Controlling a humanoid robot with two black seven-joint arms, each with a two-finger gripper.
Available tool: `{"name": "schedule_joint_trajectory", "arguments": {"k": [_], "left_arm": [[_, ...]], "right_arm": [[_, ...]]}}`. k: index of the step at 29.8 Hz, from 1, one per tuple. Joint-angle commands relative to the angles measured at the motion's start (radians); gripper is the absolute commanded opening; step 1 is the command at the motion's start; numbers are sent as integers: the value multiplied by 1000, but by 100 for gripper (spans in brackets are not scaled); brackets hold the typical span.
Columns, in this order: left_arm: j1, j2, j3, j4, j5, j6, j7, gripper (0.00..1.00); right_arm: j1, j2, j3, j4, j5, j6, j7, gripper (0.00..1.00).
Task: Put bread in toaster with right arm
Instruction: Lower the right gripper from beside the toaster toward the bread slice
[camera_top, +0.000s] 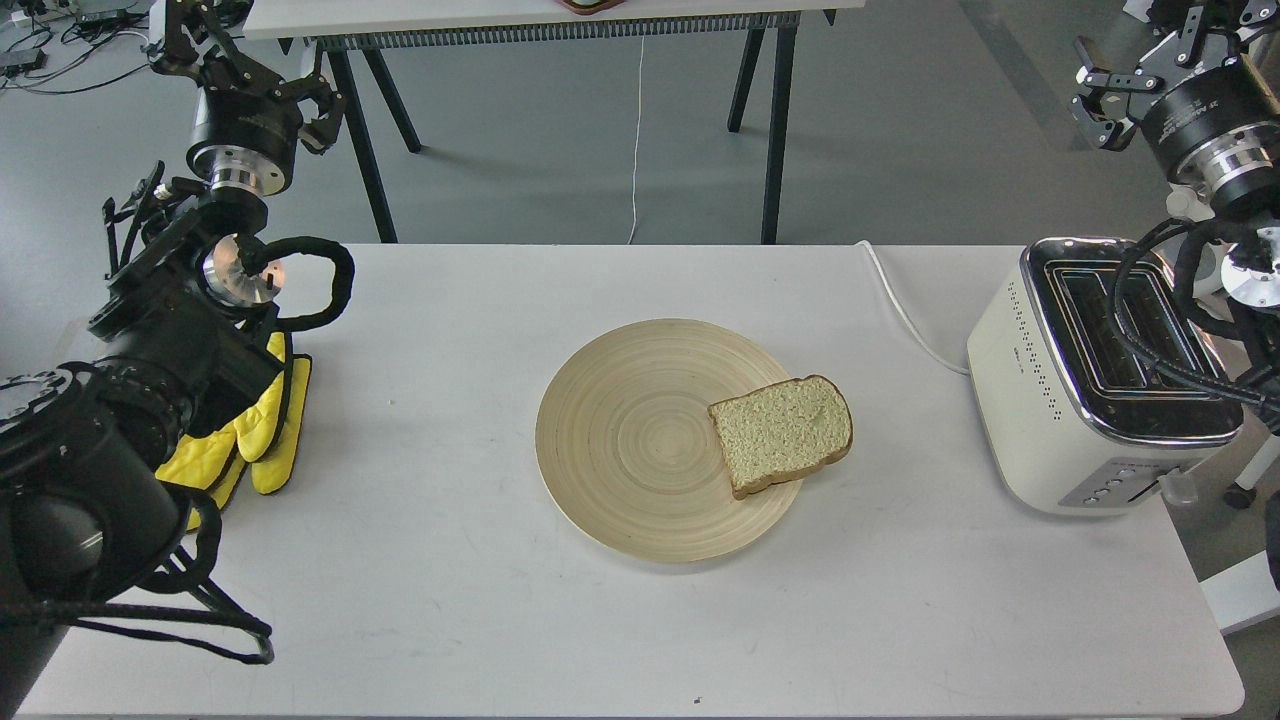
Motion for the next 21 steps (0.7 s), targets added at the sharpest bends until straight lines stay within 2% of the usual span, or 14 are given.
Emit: {"name": "schedule_joint_trajectory", "arguments": {"k": [1, 5, 8, 11, 16, 21], "left_arm": [[0, 0, 1, 0, 0, 0, -2, 100], [0, 5, 0, 0, -2, 0, 0, 100], [0, 5, 0, 0, -2, 0, 0, 100], [0, 3, 0, 0, -2, 0, 0, 100], [0, 3, -3, 0, -3, 0, -2, 100], [0, 3, -2, 0, -2, 0, 1, 100]], "right_arm": [[-2, -3, 0, 9, 0, 0, -1, 100], [-38, -14, -23, 43, -1, 0, -7, 100], [-54, -29, -84, 145, -4, 0, 1, 99], [-106, -107, -103, 314, -20, -17, 2, 99], [-264, -187, -130, 651, -144, -207, 2, 98], [-413, -190, -137, 831, -443, -388, 4, 98]]}}
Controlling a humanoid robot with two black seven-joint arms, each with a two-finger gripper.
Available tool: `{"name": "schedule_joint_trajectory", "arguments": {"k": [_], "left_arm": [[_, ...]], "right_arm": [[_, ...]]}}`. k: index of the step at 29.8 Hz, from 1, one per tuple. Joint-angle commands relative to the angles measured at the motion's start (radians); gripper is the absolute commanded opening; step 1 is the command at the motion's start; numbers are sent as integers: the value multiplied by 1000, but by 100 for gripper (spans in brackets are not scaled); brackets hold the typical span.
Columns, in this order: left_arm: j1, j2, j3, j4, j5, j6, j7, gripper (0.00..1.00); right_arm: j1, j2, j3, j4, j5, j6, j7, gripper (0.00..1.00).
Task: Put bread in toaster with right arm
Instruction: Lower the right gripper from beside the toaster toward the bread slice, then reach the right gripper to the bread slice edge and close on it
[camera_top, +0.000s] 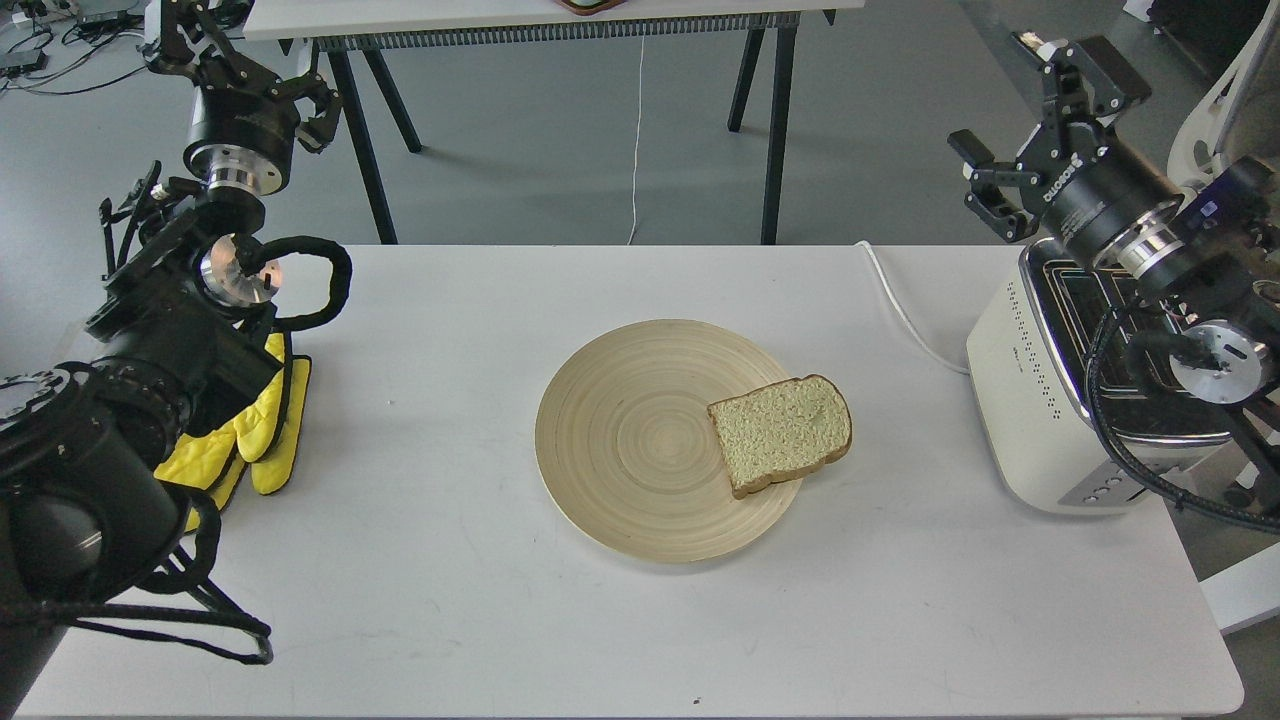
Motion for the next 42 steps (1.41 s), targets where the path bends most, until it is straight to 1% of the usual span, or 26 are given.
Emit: {"name": "schedule_joint_trajectory", "arguments": {"k": [1, 4, 8, 10, 15, 19, 22, 27, 31, 38, 42], "left_arm": [[0, 0, 0, 0, 0, 0, 2, 100], [0, -1, 0, 0, 1, 0, 2, 100], [0, -1, 0, 0, 1, 0, 2, 100], [0, -1, 2, 0, 1, 0, 4, 100], [0, -1, 2, 0, 1, 0, 4, 100], [0, -1, 2, 0, 1, 0, 4, 100], [0, -3, 2, 0, 1, 0, 4, 100], [0, -3, 2, 0, 1, 0, 4, 100], [0, -3, 2, 0, 1, 0, 4, 100], [0, -3, 2, 0, 1, 0, 4, 100], [0, -3, 2, 0, 1, 0, 4, 100]], "right_arm": [[-102, 8, -4, 97, -238, -131, 3, 98], [-180, 29, -5, 118, -398, -202, 18, 97], [-256, 48, -10, 125, -516, -224, 18, 96], [-285, 49, -39, 123, -536, -237, 16, 96], [-291, 54, -163, 85, -538, -340, 16, 95], [-283, 123, -223, -10, -535, -400, 6, 94], [-282, 158, -231, -62, -536, -395, 4, 92], [-260, 189, -295, -104, -536, -392, 6, 82], [-236, 250, -298, -193, -536, -392, 7, 75], [-217, 256, -309, -201, -532, -391, 10, 46], [-213, 258, -310, -205, -532, -383, 10, 37]]}}
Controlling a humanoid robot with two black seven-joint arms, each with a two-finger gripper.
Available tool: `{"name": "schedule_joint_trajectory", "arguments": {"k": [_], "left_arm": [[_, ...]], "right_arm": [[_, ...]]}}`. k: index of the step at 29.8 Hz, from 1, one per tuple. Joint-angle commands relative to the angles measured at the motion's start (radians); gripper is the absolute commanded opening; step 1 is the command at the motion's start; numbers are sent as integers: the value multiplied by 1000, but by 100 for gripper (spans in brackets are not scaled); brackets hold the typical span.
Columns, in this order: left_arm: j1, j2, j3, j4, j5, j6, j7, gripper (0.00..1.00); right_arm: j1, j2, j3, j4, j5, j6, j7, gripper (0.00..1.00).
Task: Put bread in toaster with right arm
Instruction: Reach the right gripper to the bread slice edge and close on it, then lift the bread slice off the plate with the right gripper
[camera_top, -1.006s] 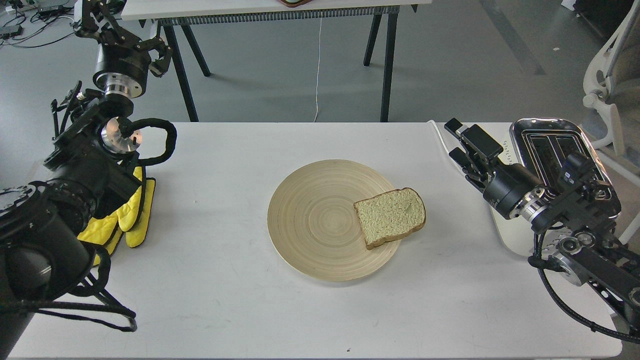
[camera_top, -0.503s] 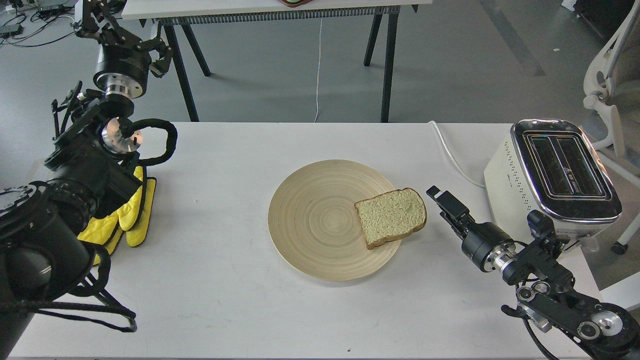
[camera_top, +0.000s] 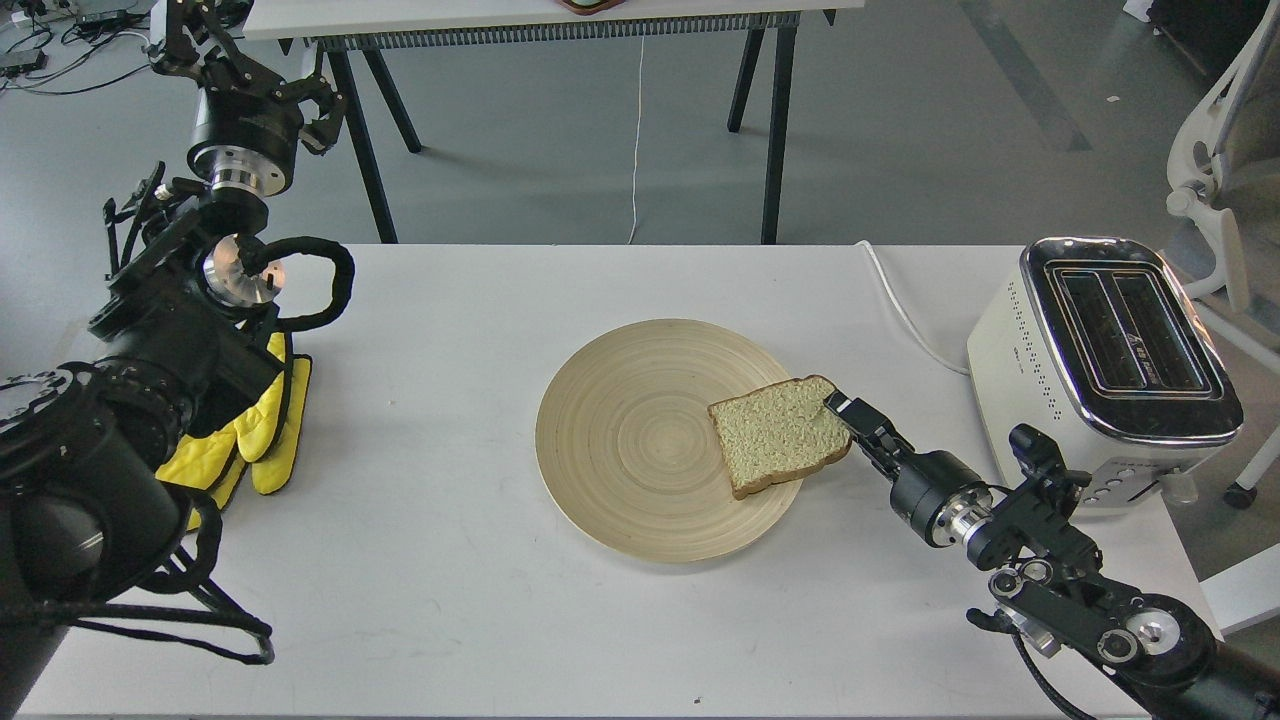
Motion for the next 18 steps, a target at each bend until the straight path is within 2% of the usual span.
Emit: {"name": "schedule_joint_trajectory", "arguments": {"k": [1, 10, 18], "left_arm": [[0, 0, 0, 0, 0, 0, 0, 100], [0, -1, 0, 0, 0, 0, 0, 100], [0, -1, 0, 0, 0, 0, 0, 100]], "right_arm": [[3, 1, -1, -2, 0, 8, -1, 35], [3, 9, -12, -7, -1, 8, -1, 34], [2, 29, -17, -28, -1, 9, -1, 16]]}}
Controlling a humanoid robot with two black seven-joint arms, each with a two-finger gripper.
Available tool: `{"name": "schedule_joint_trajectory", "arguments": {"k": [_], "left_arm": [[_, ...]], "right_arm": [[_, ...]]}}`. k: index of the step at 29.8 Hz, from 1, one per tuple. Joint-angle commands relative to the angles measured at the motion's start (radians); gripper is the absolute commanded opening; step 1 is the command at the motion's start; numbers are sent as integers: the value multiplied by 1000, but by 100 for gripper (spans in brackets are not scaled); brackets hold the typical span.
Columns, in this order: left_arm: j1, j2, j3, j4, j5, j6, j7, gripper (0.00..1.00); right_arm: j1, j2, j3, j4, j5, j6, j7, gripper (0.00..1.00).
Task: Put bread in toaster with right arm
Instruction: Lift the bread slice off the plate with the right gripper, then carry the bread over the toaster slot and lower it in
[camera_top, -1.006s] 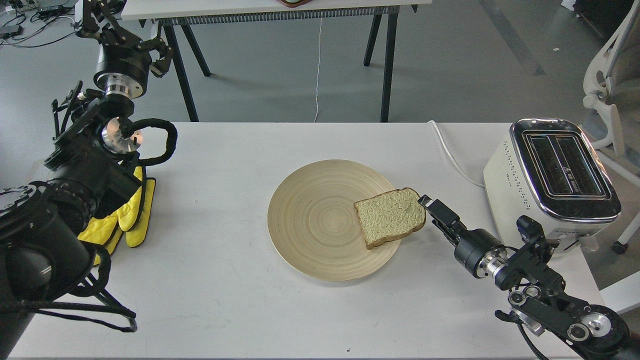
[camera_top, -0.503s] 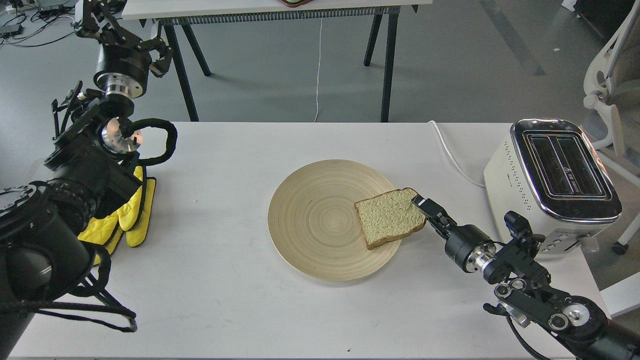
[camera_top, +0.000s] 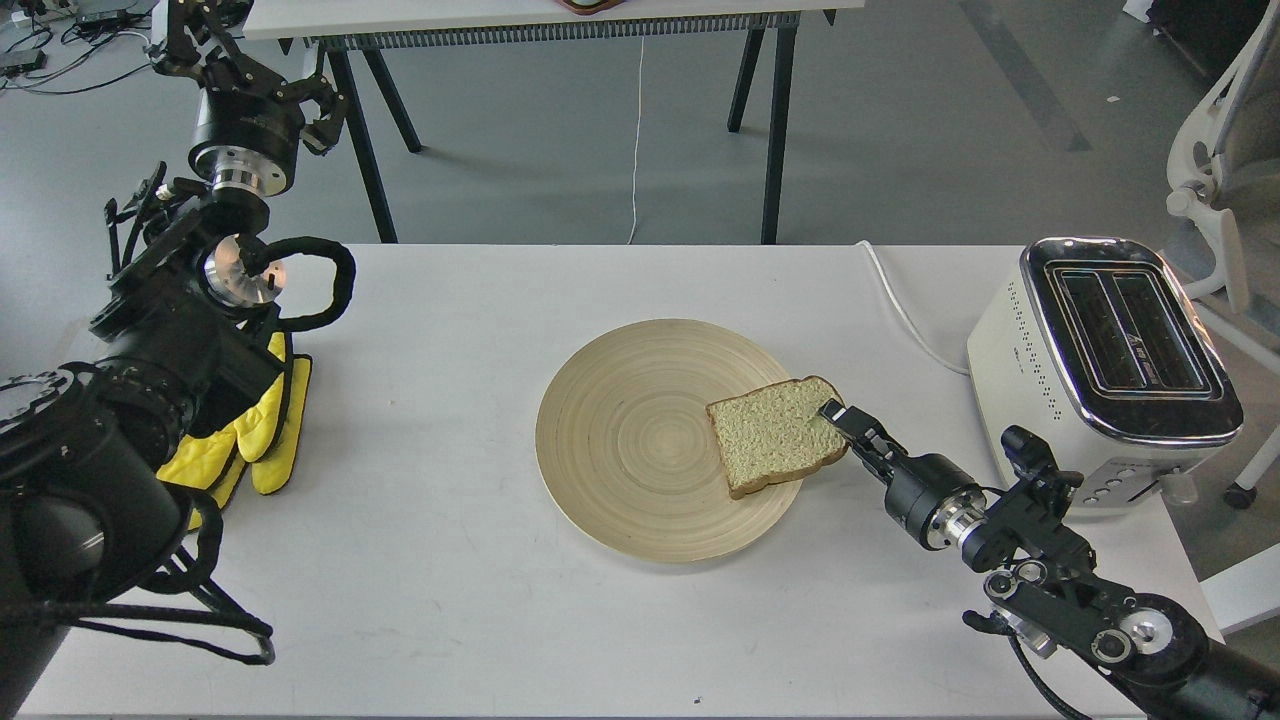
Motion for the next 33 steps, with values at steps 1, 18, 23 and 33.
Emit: {"name": "schedule_joint_trajectory", "arguments": {"k": [1, 18, 23, 33], "left_arm": [[0, 0, 0, 0, 0, 0, 0, 100], [0, 0, 0, 0, 0, 0, 0, 100], [0, 0, 0, 0, 0, 0, 0, 100], [0, 0, 0, 0, 0, 0, 0, 100]], "right_arm": [[0, 9, 0, -7, 0, -1, 0, 13], [92, -308, 41, 277, 3, -13, 8, 3], [130, -538, 55, 412, 1, -12, 6, 3], [140, -890, 53, 444, -3, -9, 14, 3]]}}
